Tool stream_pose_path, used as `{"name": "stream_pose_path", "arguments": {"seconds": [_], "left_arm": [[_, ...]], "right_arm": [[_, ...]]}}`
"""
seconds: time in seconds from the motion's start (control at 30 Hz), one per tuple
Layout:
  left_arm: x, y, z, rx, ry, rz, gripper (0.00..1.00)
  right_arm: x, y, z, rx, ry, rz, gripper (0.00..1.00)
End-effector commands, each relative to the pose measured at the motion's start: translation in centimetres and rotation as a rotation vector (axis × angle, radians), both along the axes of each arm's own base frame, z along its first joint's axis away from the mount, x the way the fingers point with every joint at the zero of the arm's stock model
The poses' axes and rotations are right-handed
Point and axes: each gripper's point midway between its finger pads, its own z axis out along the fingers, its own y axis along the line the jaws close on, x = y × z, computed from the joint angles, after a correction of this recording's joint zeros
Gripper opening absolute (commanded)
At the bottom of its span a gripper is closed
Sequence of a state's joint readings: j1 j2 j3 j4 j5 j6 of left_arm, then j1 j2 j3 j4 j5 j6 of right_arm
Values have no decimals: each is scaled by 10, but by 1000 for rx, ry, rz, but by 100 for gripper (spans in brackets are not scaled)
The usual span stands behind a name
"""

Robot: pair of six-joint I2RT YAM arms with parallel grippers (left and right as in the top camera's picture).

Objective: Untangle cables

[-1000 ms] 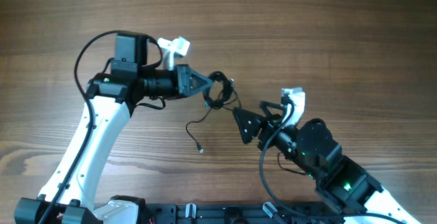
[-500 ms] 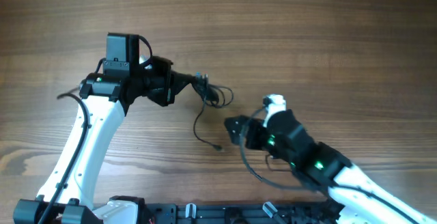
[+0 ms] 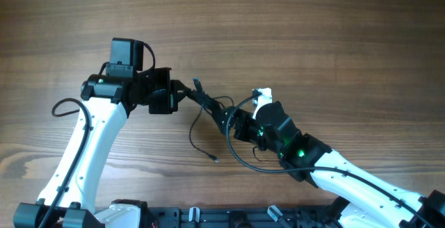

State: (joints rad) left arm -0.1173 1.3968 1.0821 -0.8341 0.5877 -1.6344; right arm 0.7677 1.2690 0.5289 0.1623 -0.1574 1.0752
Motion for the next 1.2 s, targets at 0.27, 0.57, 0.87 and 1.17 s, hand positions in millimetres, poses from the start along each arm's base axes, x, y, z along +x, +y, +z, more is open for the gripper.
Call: {"name": "stream_pose_path", "arguments": {"seconds": [0.27, 0.57, 0.87, 1.17], "left_arm": [[3, 1, 8, -9, -9, 21, 4], [0, -6, 10, -27, -7, -2, 4], [-3, -13, 13, -62, -2, -23, 4], [-4, -29, 16, -77, -13, -48, 4]], "right_arm": [[2, -27, -30, -55, 173, -221, 100], [5, -19, -32, -26, 178, -208, 100], [5, 1, -43, 42, 238, -170, 100], [3, 26, -22, 185, 251, -87, 100]]}}
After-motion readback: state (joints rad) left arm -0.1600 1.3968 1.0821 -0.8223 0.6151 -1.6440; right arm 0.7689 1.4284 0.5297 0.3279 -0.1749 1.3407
